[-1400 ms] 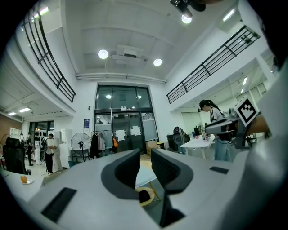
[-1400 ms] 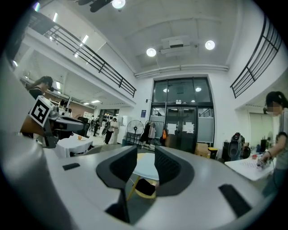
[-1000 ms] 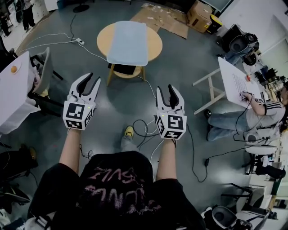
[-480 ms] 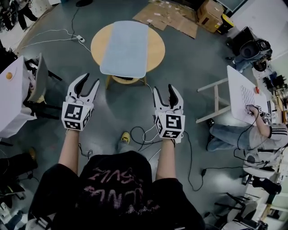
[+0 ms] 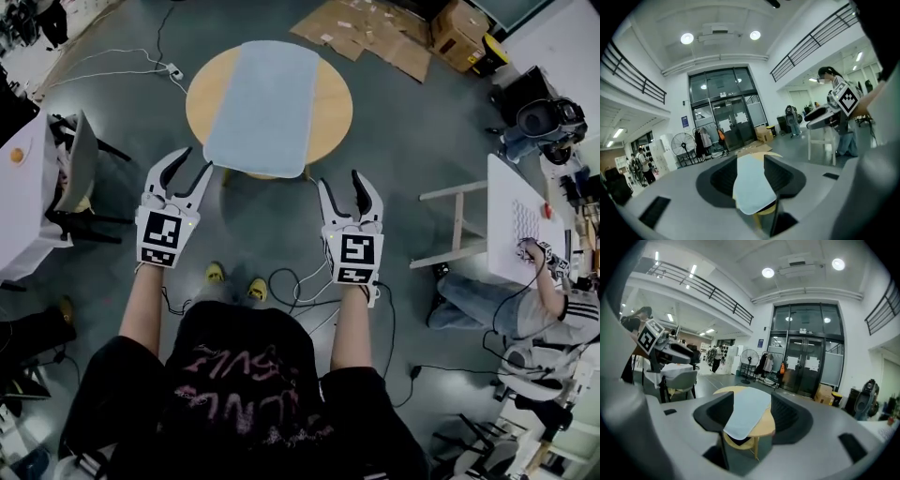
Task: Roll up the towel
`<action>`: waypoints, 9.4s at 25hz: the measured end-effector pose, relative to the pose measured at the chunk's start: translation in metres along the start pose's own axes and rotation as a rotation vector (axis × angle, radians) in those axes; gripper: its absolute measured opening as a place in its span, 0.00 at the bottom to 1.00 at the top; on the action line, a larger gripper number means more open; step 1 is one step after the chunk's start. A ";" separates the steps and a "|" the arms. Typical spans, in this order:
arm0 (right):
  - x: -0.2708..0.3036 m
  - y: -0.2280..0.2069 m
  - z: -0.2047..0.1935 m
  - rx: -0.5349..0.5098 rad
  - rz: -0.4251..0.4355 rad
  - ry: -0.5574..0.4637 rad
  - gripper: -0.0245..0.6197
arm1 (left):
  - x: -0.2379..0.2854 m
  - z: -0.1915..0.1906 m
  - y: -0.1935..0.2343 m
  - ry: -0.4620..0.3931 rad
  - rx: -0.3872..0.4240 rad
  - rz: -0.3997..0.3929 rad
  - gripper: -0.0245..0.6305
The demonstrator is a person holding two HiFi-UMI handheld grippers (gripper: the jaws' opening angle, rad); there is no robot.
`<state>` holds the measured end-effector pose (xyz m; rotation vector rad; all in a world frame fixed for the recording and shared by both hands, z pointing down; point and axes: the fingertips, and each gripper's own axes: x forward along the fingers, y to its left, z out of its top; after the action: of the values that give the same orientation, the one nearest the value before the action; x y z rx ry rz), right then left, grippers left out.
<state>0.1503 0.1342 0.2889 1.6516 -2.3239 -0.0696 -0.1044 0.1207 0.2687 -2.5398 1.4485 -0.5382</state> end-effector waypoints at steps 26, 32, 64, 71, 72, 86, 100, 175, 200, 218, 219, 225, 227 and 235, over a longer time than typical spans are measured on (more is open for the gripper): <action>0.146 0.100 -0.214 -0.690 0.152 0.282 0.53 | 0.133 -0.245 -0.059 0.273 0.555 -0.176 0.40; 0.176 0.113 -0.241 -0.749 0.146 0.269 0.54 | 0.154 -0.275 -0.059 0.264 0.629 -0.127 0.42; 0.174 0.099 -0.183 -0.663 0.299 0.321 0.07 | 0.150 -0.224 -0.036 0.273 0.648 -0.290 0.07; 0.184 0.095 -0.193 -0.610 0.435 0.418 0.07 | 0.166 -0.229 -0.026 0.328 0.626 -0.384 0.07; 0.186 0.094 -0.193 -0.601 0.449 0.430 0.07 | 0.169 -0.228 -0.023 0.332 0.625 -0.403 0.07; 0.246 0.063 -0.209 -0.566 0.517 0.594 0.25 | 0.234 -0.234 0.011 0.376 0.656 -0.658 0.11; 0.252 0.010 -0.190 -0.384 0.434 0.596 0.36 | 0.229 -0.242 0.052 0.414 0.561 -0.581 0.15; 0.200 0.074 -0.225 -0.228 1.085 0.897 0.09 | 0.177 -0.258 0.004 0.858 0.235 -1.144 0.08; 0.230 0.059 -0.193 -0.612 0.688 0.507 0.33 | 0.216 -0.222 0.045 0.549 0.498 -0.748 0.23; 0.237 0.082 -0.237 -0.515 0.897 0.746 0.19 | 0.224 -0.278 0.018 0.698 0.627 -0.850 0.13; 0.237 0.082 -0.237 -0.511 0.894 0.747 0.15 | 0.222 -0.279 0.018 0.706 0.612 -0.857 0.10; 0.222 0.086 -0.238 -0.478 0.930 0.785 0.11 | 0.193 -0.286 0.006 0.780 0.559 -0.963 0.08; 0.213 0.090 -0.239 -0.465 0.954 0.800 0.10 | 0.189 -0.283 0.004 0.780 0.550 -0.966 0.08; 0.144 0.119 -0.239 -0.328 1.147 0.896 0.10 | 0.122 -0.278 -0.024 0.893 0.427 -1.191 0.08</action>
<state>0.0596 0.0709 0.5713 -0.0278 -1.9759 0.4077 -0.1367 0.0372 0.5600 -2.5655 -0.3660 -2.0084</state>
